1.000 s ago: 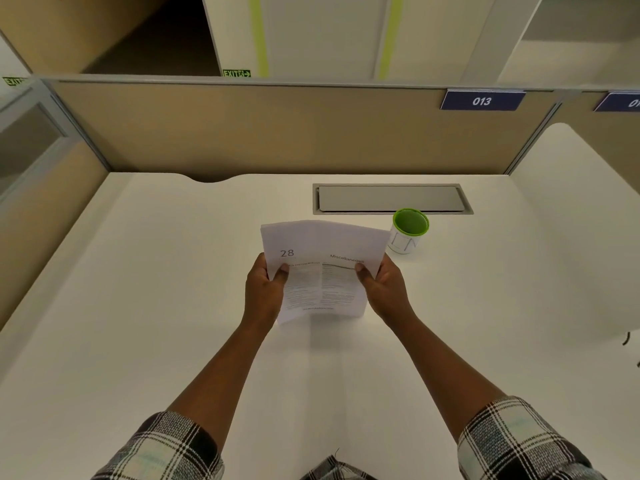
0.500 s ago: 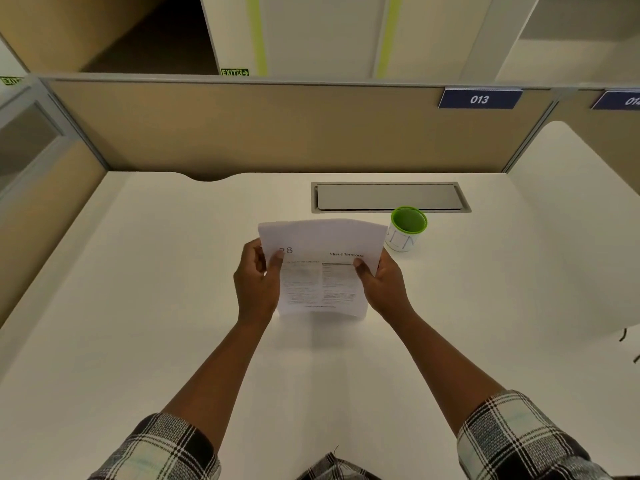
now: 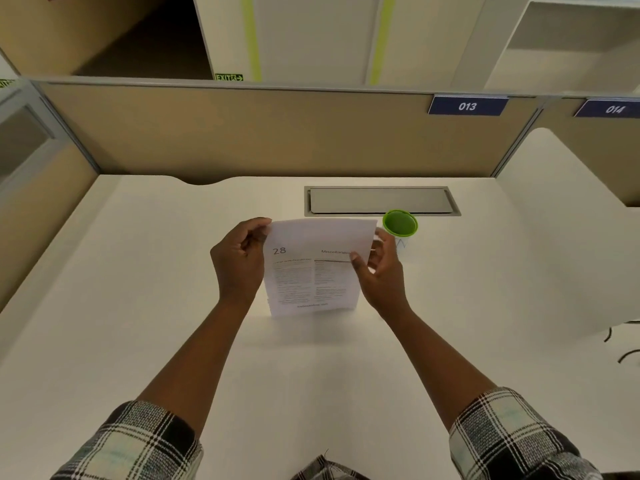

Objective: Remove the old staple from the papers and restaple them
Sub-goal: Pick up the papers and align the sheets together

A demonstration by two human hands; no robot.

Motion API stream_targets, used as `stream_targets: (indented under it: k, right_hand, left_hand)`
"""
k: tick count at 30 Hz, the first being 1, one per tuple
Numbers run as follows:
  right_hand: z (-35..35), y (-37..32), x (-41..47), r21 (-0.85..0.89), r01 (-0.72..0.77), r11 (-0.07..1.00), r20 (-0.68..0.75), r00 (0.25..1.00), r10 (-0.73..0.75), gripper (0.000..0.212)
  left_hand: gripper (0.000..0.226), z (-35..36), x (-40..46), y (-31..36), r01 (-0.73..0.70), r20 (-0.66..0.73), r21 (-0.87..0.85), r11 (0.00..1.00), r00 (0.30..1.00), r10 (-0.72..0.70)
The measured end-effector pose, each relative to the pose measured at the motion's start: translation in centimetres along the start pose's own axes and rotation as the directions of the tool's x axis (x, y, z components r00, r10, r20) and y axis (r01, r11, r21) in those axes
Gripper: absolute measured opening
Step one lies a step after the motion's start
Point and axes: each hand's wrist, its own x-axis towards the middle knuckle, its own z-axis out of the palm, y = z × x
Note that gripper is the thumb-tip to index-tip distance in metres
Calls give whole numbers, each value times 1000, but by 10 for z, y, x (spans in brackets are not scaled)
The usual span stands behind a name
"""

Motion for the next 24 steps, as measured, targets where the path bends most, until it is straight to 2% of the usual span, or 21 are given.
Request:
stream_targets:
  k: [3, 7, 11, 14, 16, 17, 20, 24]
  right_hand:
    - [-7, -13, 9, -39, 177, 983, -75, 981, -179, 59]
    - [-11, -20, 22, -166, 347, 923, -15, 935, -355, 40]
    - [-13, -16, 25, -226, 407, 885, -13, 907, -421, 25]
    - [-13, -14, 27, -230, 413, 881, -38, 901, -432, 24]
    - [-12, -16, 27, -200, 394, 897, -58, 909, -413, 25]
    - [-11, -18, 27, -165, 367, 915, -61, 922, -381, 25]
    - [-9, -21, 25, -45, 258, 965, -47, 965, -260, 26]
    - [-12, -19, 23, 49, 175, 983, -8, 985, -175, 37]
  left_hand:
    - [14, -1, 1, -3, -22, 0, -2, 1000, 1000, 22]
    - [15, 0, 0, -6, -29, 6, -26, 999, 1000, 29]
    - [17, -1, -1, -5, -7, -11, -52, 999, 1000, 6]
    - [32, -2, 1, -3, 115, 44, -138, 984, 993, -110]
    - [49, -4, 4, -5, 317, 224, -283, 905, 940, -259]
    - [52, -4, 5, -9, 407, 324, -293, 865, 893, -311]
    - [39, -2, 1, -24, 510, 496, -147, 848, 780, -383]
    - [11, 0, -9, -32, 558, 507, -165, 813, 755, -415]
